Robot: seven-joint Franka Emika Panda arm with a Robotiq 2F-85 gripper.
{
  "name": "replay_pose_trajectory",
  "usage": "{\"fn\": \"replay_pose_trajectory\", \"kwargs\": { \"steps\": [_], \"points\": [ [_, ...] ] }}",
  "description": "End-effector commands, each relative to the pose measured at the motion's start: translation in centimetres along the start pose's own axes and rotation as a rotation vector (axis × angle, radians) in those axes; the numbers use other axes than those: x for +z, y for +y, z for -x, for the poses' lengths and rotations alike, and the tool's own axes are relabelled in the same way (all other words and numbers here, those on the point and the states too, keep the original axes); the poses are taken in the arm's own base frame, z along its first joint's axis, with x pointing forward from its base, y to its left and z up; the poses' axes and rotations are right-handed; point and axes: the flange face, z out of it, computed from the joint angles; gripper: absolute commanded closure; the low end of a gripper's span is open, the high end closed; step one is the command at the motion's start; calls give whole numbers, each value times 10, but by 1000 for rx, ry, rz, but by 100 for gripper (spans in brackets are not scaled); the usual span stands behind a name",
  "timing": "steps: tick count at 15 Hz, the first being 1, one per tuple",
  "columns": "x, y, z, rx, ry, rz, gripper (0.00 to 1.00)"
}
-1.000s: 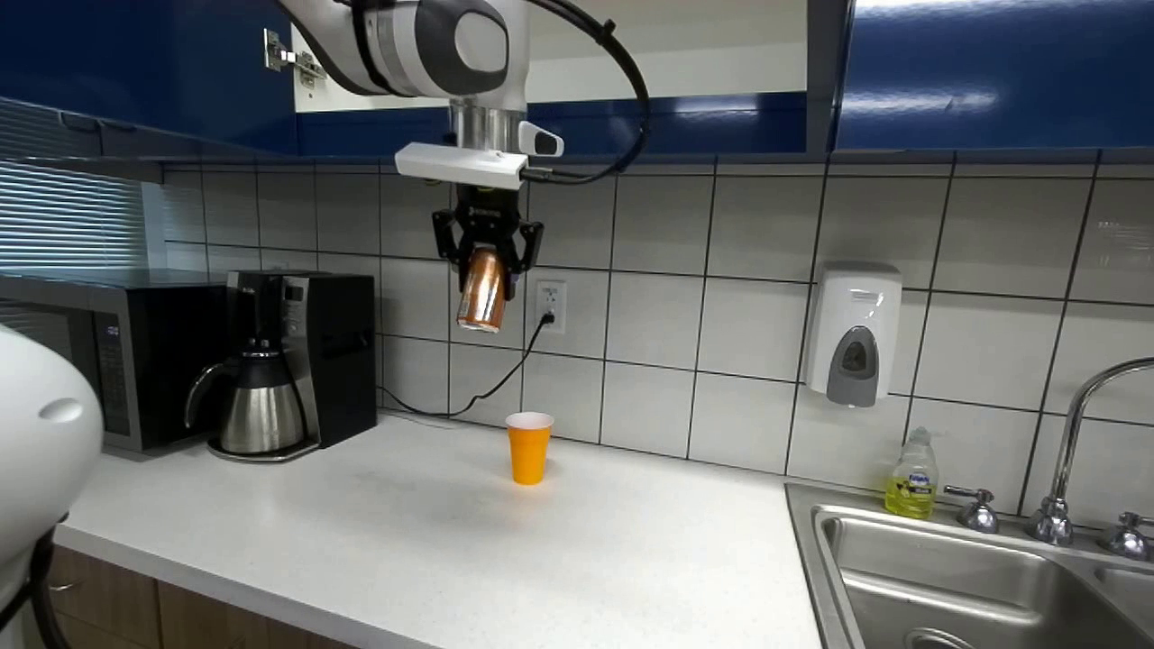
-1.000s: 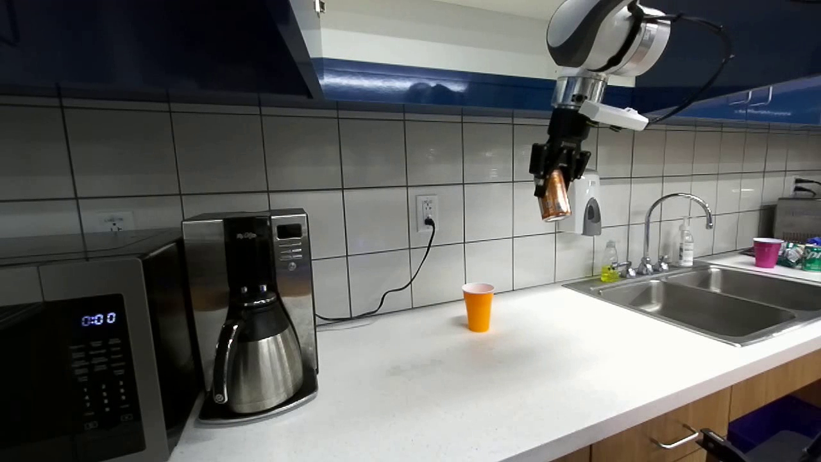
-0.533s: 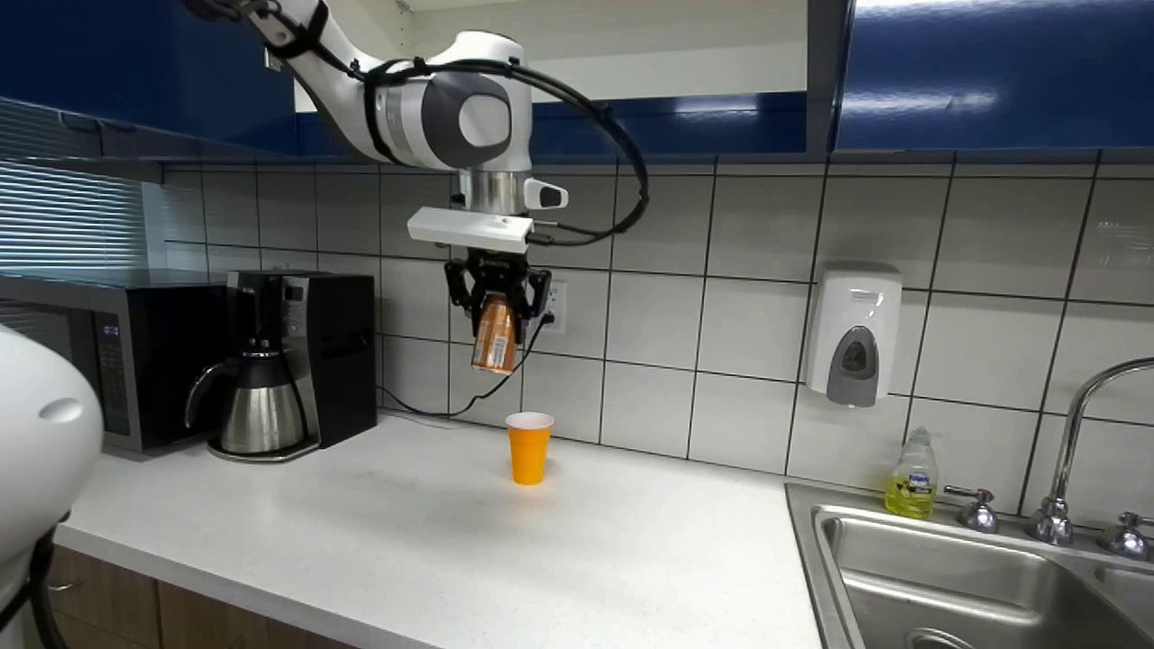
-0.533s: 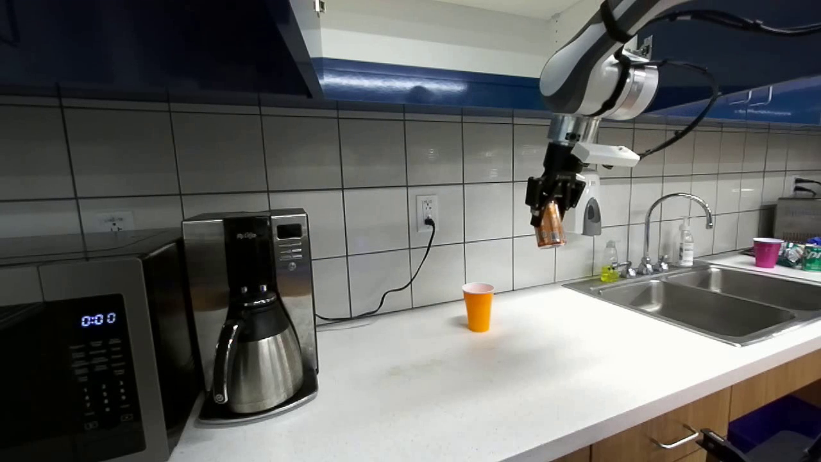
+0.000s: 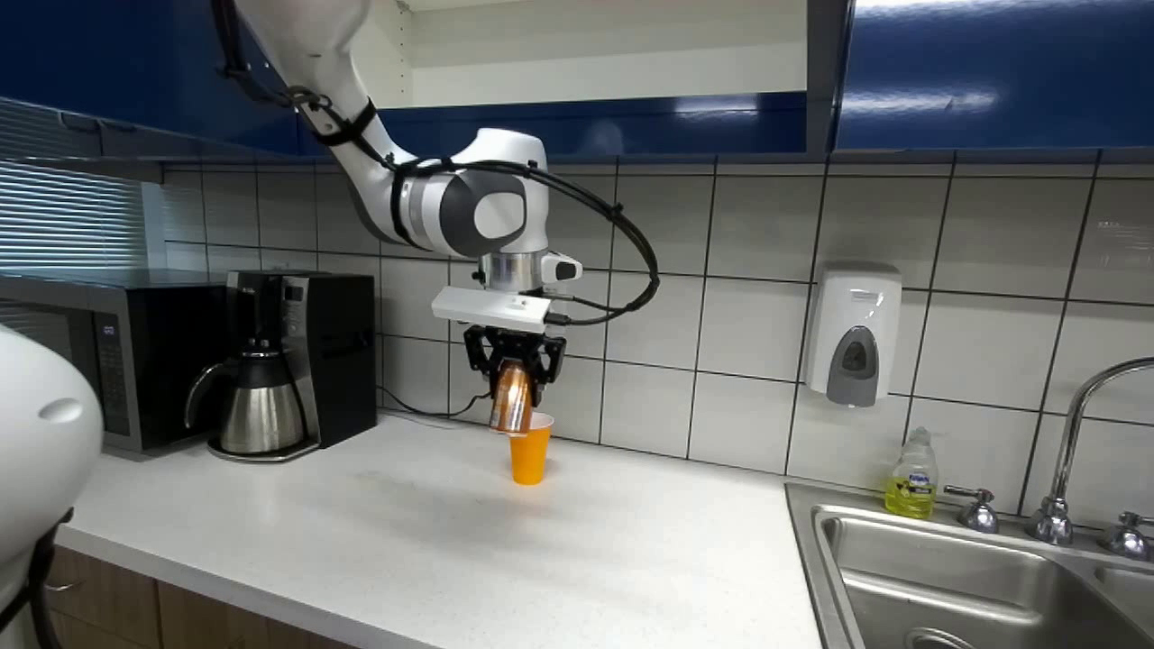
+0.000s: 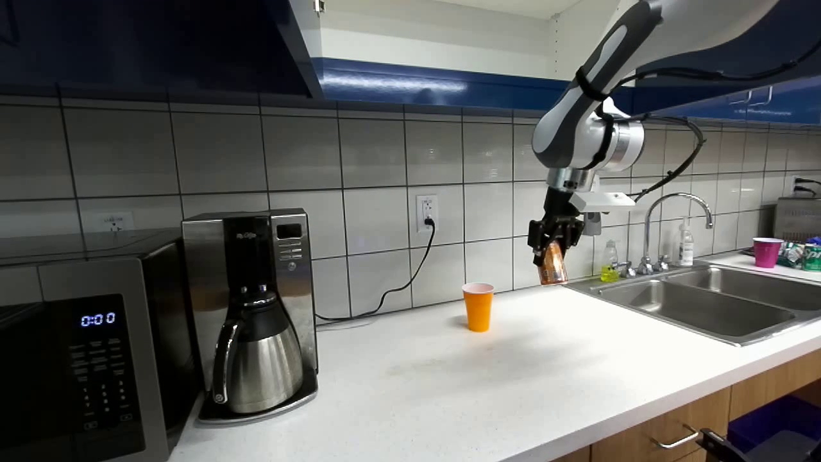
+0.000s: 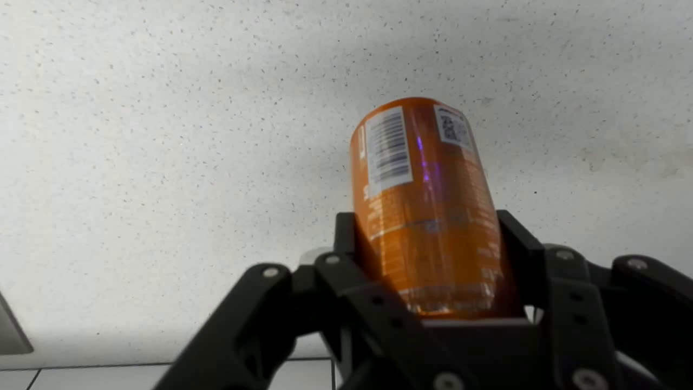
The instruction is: Move an object from one position to another
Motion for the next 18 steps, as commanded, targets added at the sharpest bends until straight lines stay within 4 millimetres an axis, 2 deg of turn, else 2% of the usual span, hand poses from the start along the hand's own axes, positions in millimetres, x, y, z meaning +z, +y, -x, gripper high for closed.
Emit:
{"fn": "replay_pose_trajectory", "kwargs": {
  "steps": [1, 7, 11, 12, 13, 18],
  "points": [
    [27, 15, 0, -8, 3, -3, 62],
    [73, 28, 8, -5, -25, -5, 62],
    [87, 30, 11, 0, -33, 2, 62],
    [89, 25, 17, 16, -61, 3, 62],
    [92, 25, 18, 15, -66, 3, 37],
    [95, 23, 20, 13, -73, 0, 37]
  ]
}}
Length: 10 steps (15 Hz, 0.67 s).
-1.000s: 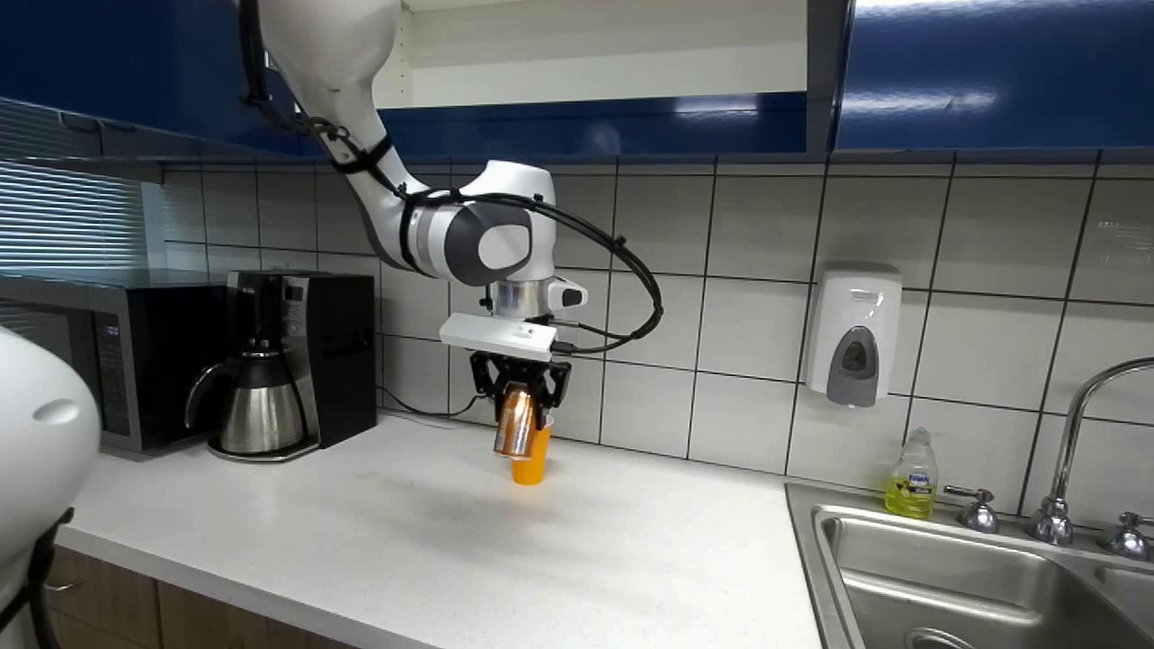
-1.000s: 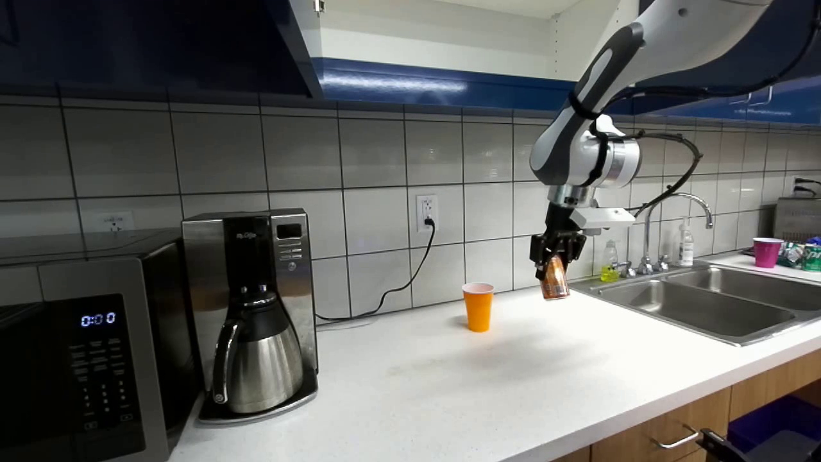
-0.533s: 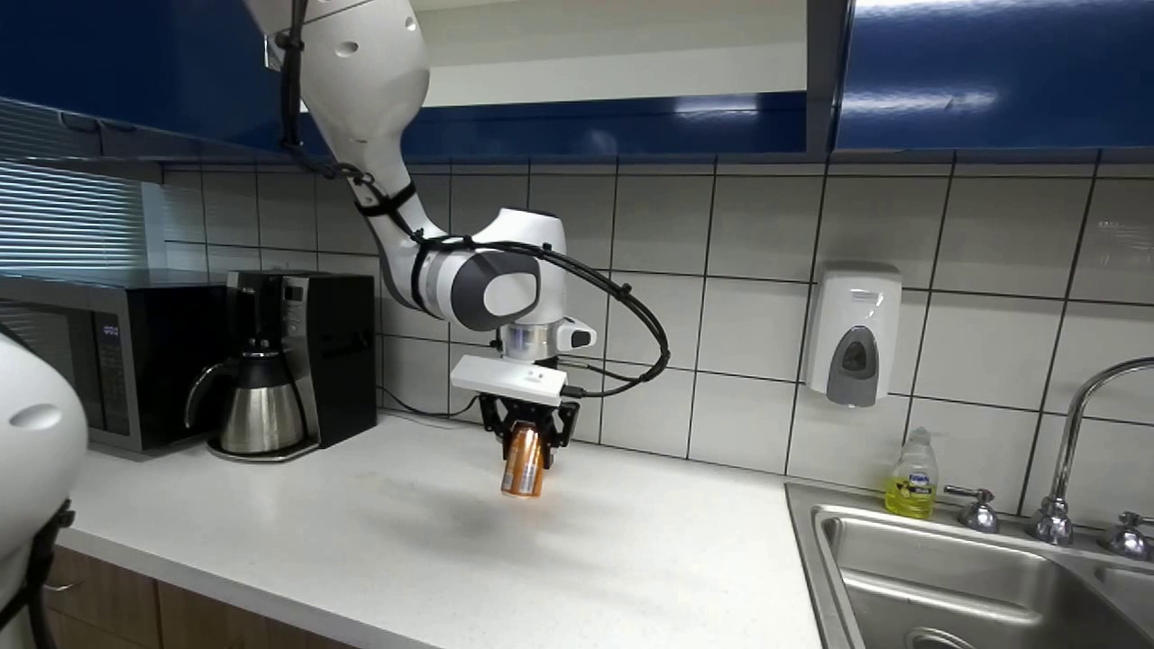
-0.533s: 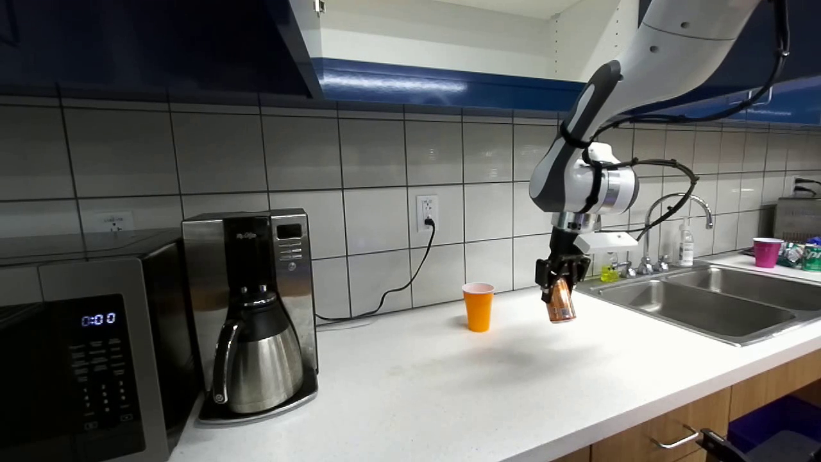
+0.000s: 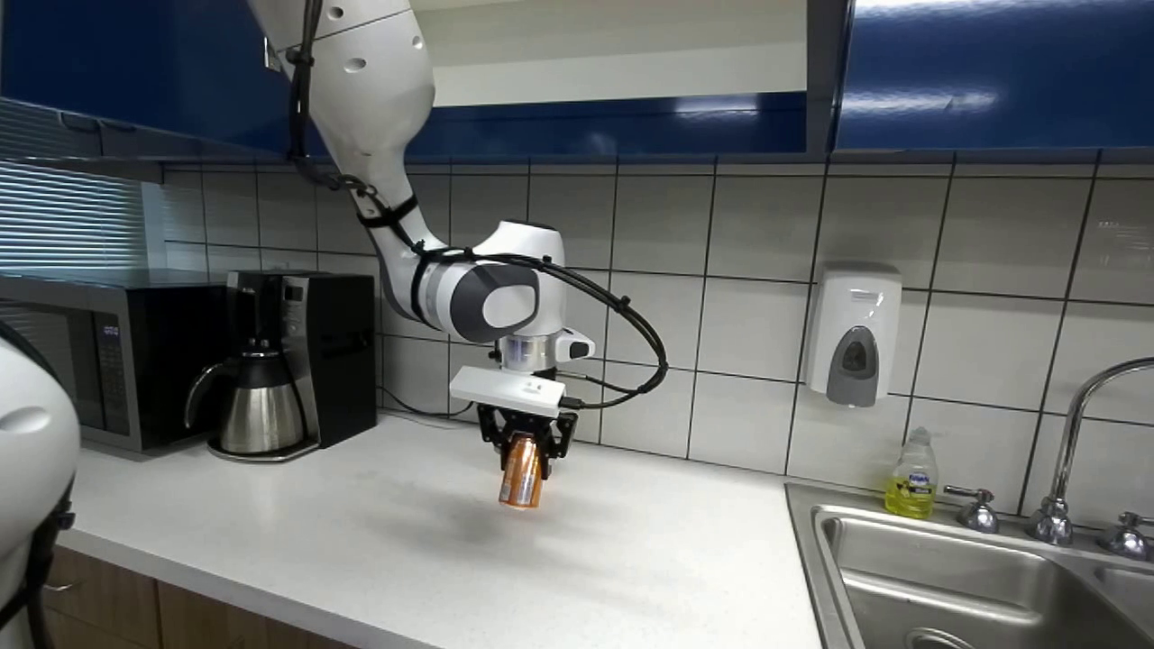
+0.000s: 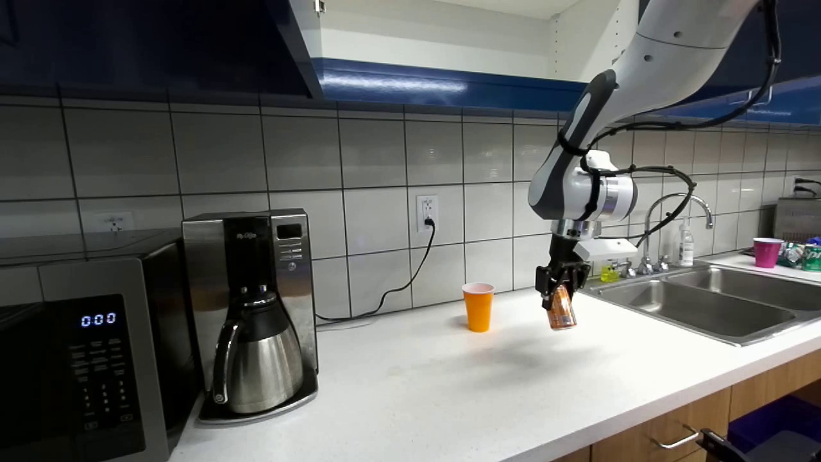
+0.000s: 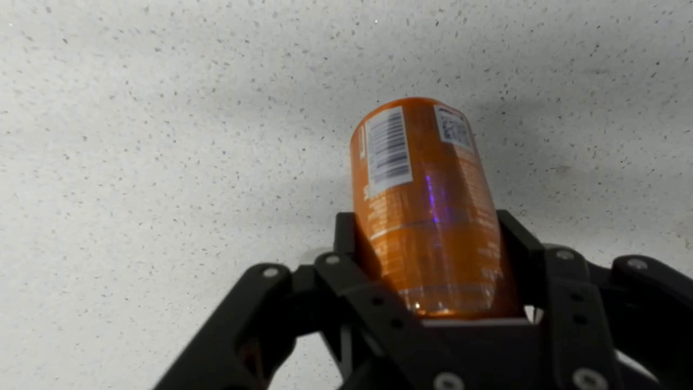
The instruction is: Move an object from one position to another
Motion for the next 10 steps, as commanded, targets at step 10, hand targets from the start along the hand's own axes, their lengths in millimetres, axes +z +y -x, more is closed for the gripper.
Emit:
{"fn": "replay_pose_trajectory", "kwargs": {
  "steps": [10],
  "points": [
    [6, -9, -4, -19, 45, 7, 62]
  ]
}}
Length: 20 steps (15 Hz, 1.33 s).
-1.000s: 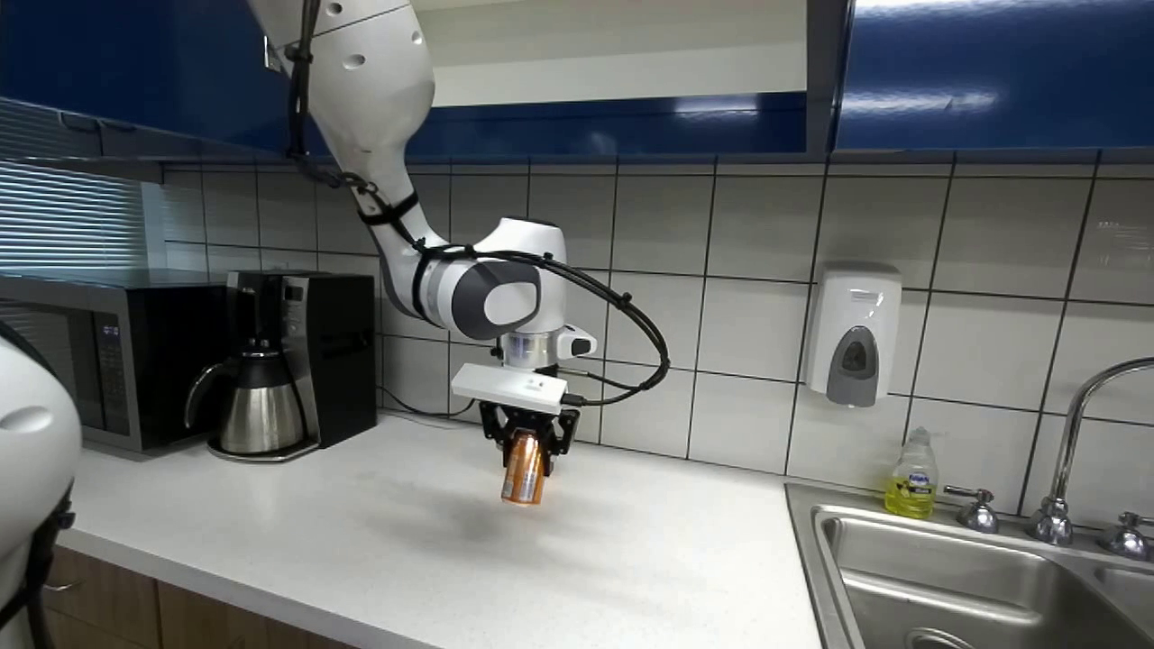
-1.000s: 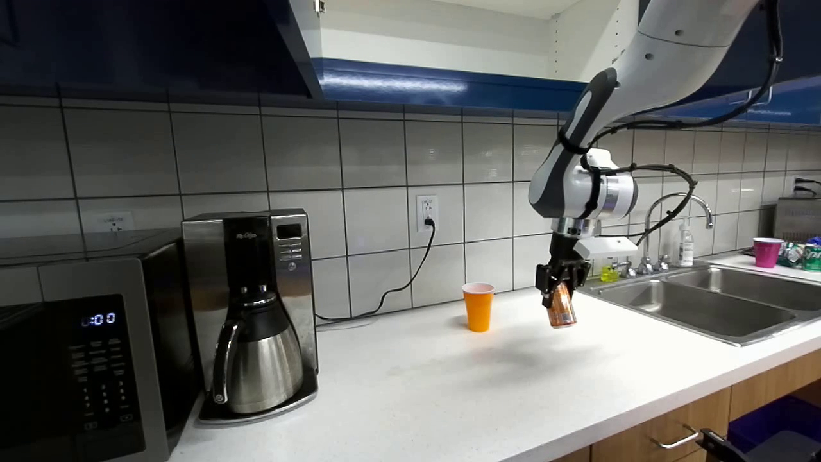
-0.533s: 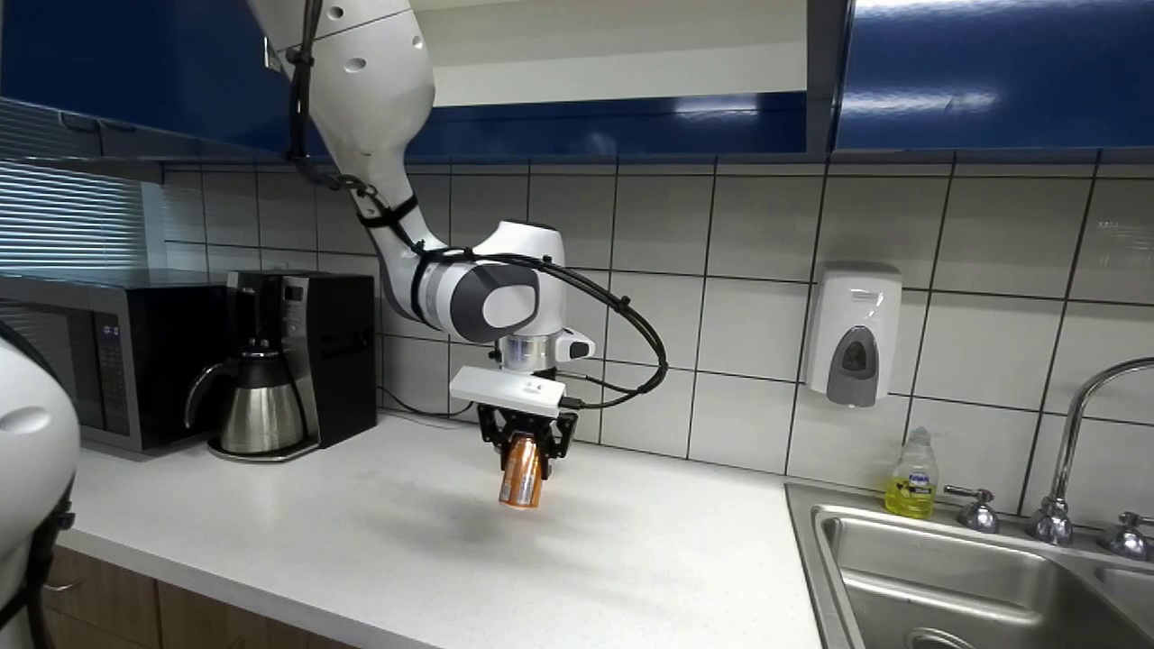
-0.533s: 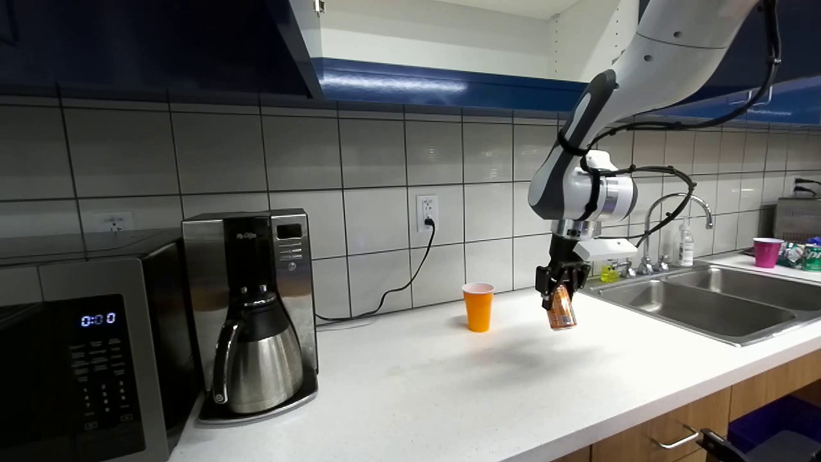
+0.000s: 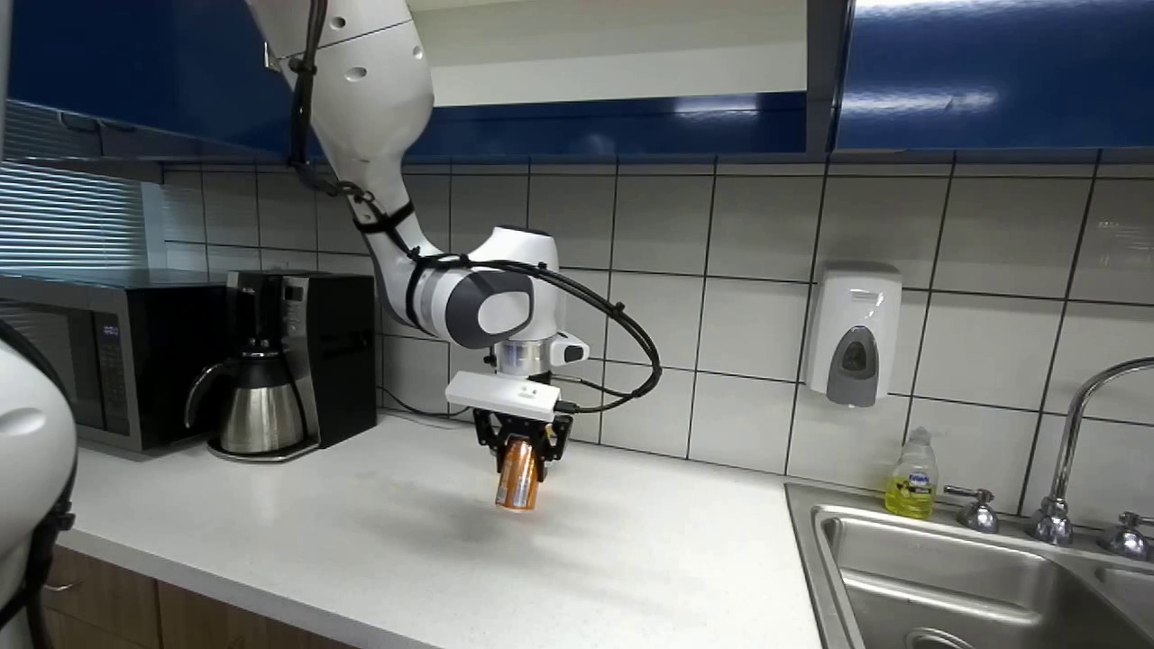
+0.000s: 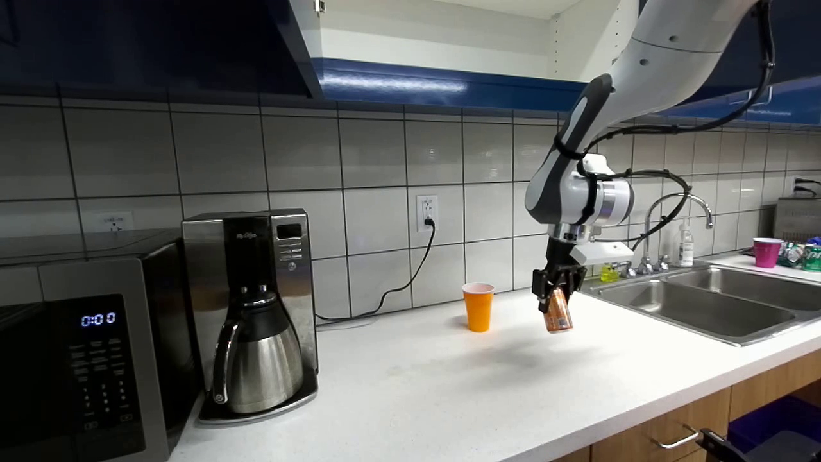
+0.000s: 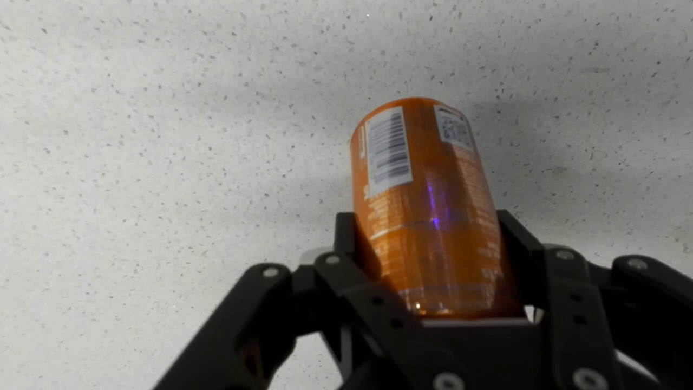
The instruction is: Move an object from one position to another
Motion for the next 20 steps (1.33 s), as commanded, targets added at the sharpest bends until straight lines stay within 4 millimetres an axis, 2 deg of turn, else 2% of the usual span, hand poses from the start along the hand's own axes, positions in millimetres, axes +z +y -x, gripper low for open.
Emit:
{"fn": "replay_pose_trajectory", "kwargs": {
  "steps": [1, 4, 14, 20],
  "points": [
    [1, -3, -3, -8, 42, 6, 62],
    [13, -4, -5, -6, 46, 7, 62],
    [68, -2, -8, 56, 104, 37, 62],
    [75, -7, -17, 65, 162, 59, 62]
  ]
}}
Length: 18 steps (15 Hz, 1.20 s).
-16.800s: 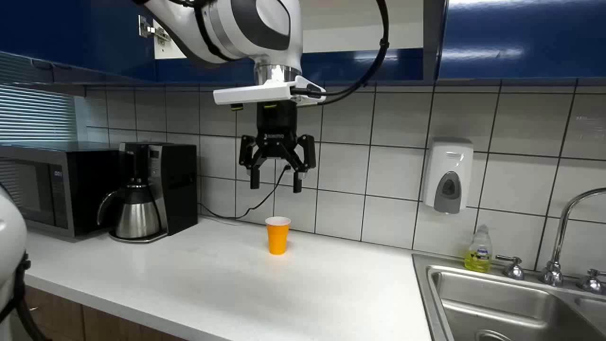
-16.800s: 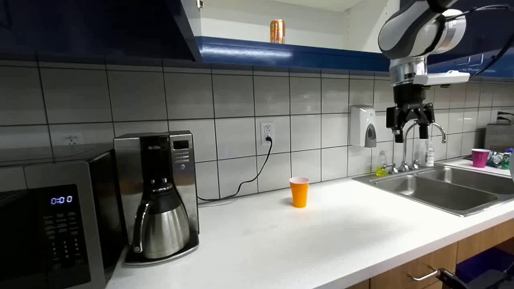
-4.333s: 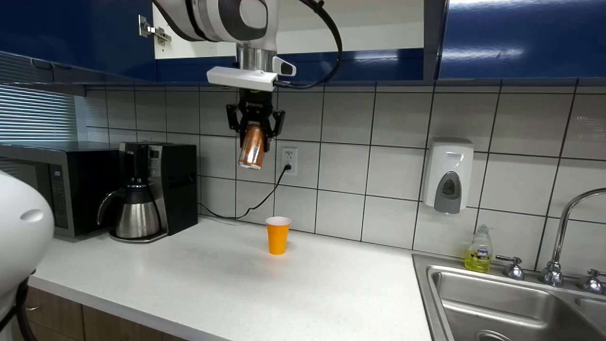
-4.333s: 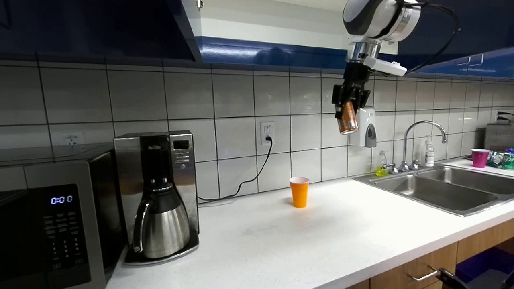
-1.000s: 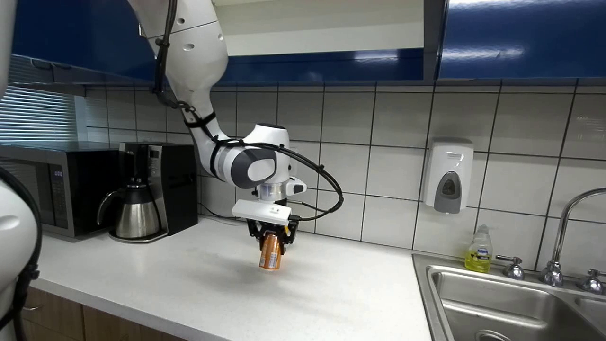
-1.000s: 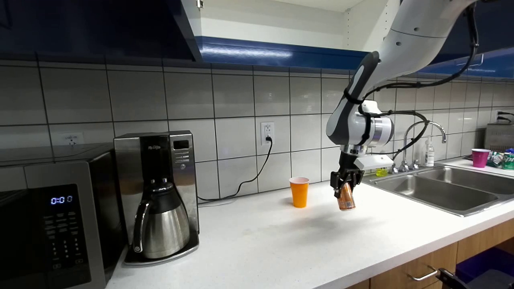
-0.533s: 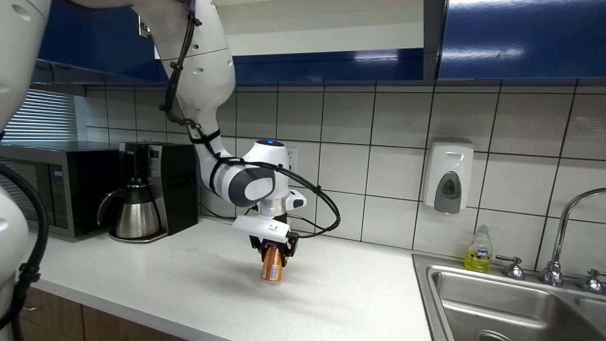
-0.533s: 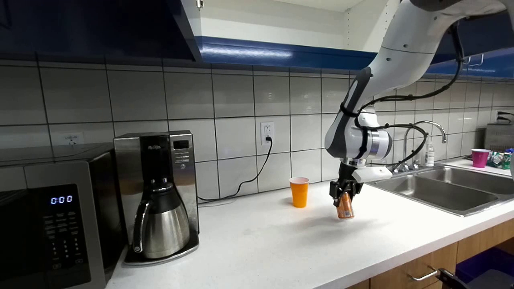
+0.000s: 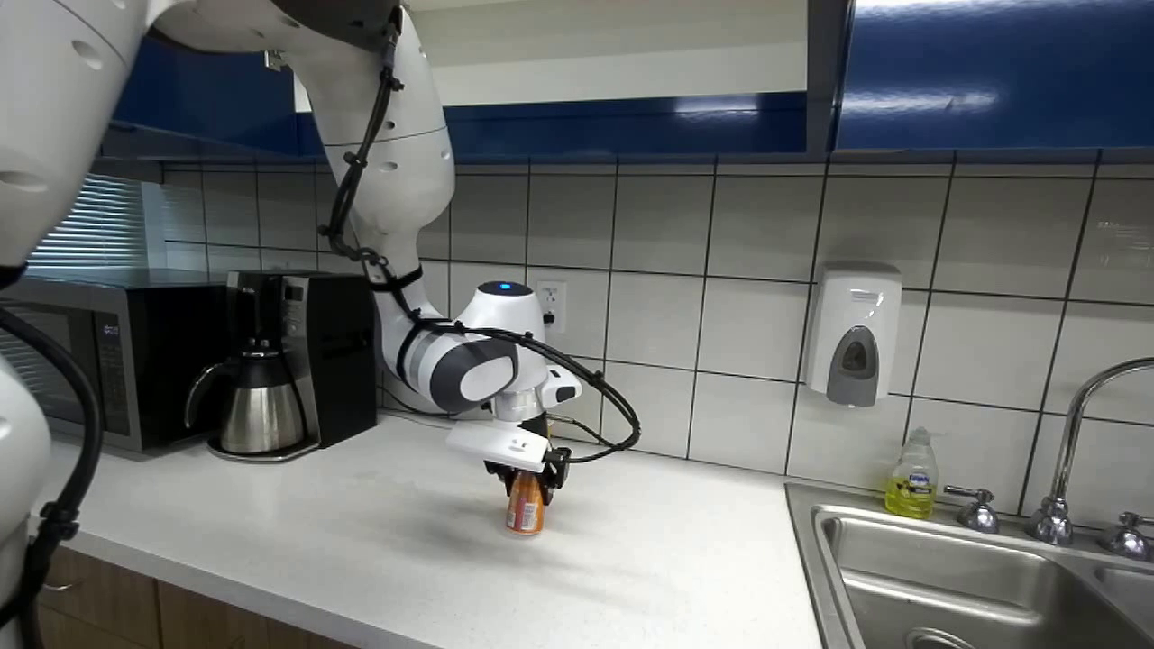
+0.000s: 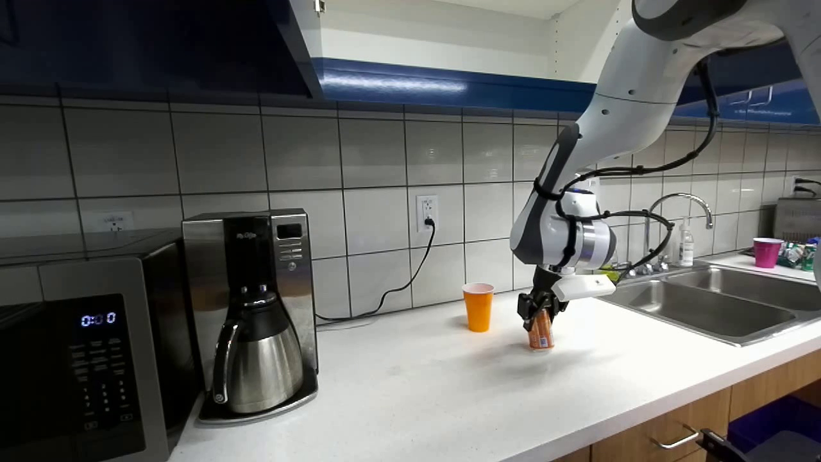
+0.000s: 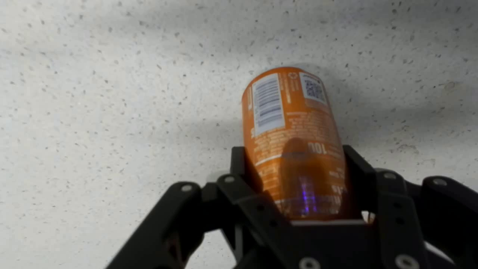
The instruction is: Move an object from one position to another
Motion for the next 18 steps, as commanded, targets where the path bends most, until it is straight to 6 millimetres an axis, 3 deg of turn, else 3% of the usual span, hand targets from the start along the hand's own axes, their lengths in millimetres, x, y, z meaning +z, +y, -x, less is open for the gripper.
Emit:
{"fn": "replay_pose_trajectory", "kwargs": {
  "steps": [1, 4, 5, 8, 18],
  "points": [
    [9, 1, -4, 1, 31, 3, 62],
    [11, 2, -3, 2, 30, 5, 62],
    [11, 3, -3, -1, 27, 7, 12],
    [10, 6, 0, 4, 15, 6, 0],
    [-27, 38, 10, 37, -37, -5, 0]
  ]
}}
